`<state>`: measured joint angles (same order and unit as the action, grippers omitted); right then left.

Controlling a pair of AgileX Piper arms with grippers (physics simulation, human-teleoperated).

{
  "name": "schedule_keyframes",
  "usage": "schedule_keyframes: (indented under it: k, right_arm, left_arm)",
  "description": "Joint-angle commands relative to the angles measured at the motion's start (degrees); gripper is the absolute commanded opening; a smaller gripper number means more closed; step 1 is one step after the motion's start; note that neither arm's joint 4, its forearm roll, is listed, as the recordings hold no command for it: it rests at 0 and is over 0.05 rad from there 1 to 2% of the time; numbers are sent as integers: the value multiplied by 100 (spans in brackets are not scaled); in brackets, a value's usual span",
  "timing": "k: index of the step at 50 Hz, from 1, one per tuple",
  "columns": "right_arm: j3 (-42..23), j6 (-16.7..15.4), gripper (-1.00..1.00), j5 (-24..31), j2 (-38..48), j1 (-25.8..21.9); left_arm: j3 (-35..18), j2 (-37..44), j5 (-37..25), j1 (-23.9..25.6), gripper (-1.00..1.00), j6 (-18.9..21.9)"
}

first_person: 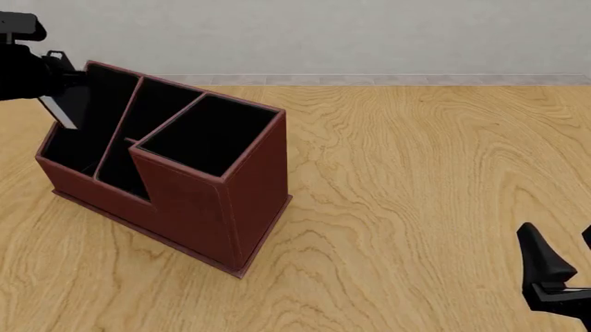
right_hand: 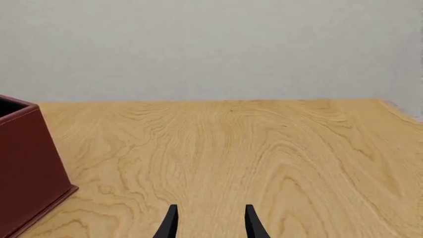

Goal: Pick up the book and place it in the left compartment of the caddy.

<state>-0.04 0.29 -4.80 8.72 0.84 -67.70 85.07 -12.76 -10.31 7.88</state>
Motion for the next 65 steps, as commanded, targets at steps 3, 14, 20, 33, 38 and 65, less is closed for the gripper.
schedule_keyframes:
  k: [3,14,20,33,38,65]
  right_arm:
    - [0,-10,100,25,-30,10]
    - [0,16,100,13,-14,11]
    - [0,26,100,34,-45,16]
    - [-1,42,100,48,-63,20]
    - [-2,52,100,30,-39,22]
    - [-4,43,100,48,-76,36]
  left_arm:
    - [154,90,226,-3,-100,64]
    - [260,171,338,-4,-100,131]
    - [354,220,424,18,-100,135]
    - [531,331,574,-29,-100,291]
    - [609,333,628,-30,-100,343]
    - [817,422,907,-180,-100,446]
